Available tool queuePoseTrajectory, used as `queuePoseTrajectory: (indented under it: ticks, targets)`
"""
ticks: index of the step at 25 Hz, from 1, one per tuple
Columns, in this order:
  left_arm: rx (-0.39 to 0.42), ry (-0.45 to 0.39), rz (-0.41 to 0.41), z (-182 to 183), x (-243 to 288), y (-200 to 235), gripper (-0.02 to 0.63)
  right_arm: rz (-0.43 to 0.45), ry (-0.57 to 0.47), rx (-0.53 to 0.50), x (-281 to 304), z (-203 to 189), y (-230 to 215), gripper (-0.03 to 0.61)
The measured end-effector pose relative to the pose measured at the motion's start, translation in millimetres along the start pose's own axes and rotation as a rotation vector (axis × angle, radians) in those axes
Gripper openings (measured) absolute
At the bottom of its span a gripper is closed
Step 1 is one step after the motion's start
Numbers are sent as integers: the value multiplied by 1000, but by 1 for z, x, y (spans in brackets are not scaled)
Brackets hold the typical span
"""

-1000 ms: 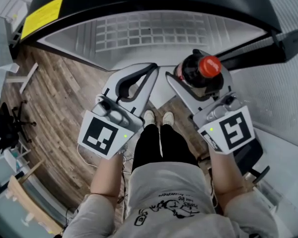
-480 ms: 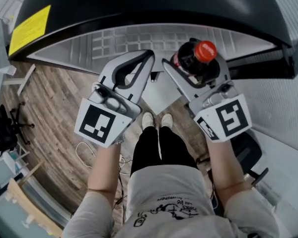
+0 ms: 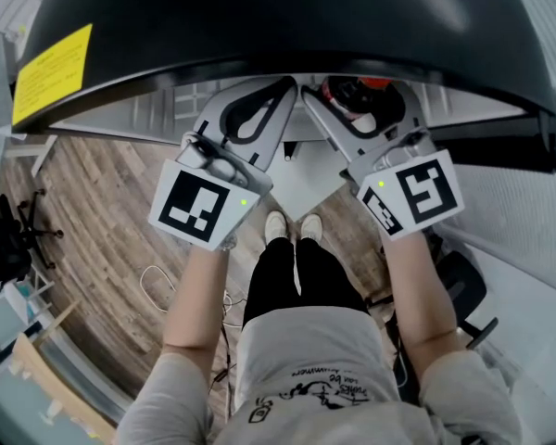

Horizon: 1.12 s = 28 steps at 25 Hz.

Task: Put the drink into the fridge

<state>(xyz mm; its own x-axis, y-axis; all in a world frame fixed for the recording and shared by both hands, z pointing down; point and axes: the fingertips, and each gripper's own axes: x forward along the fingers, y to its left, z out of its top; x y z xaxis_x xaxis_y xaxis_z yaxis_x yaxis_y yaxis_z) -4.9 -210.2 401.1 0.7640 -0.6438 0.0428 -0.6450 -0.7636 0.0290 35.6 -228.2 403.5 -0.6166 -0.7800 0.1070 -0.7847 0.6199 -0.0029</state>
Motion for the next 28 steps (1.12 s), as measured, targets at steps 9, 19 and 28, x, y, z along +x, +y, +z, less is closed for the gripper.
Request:
queuePoseTrajectory:
  ticks: [9,19,28]
  targets:
    - [18,10,1,-3,13,20,2,-6,0,1,25,-6,-10,324]
    - [23,30,14,-7,27,30,2,-12,22,2,38,-16,-24,324]
    - [34,47,30,-12,33,32,2,-7,17,-3,40,-20,-29,325]
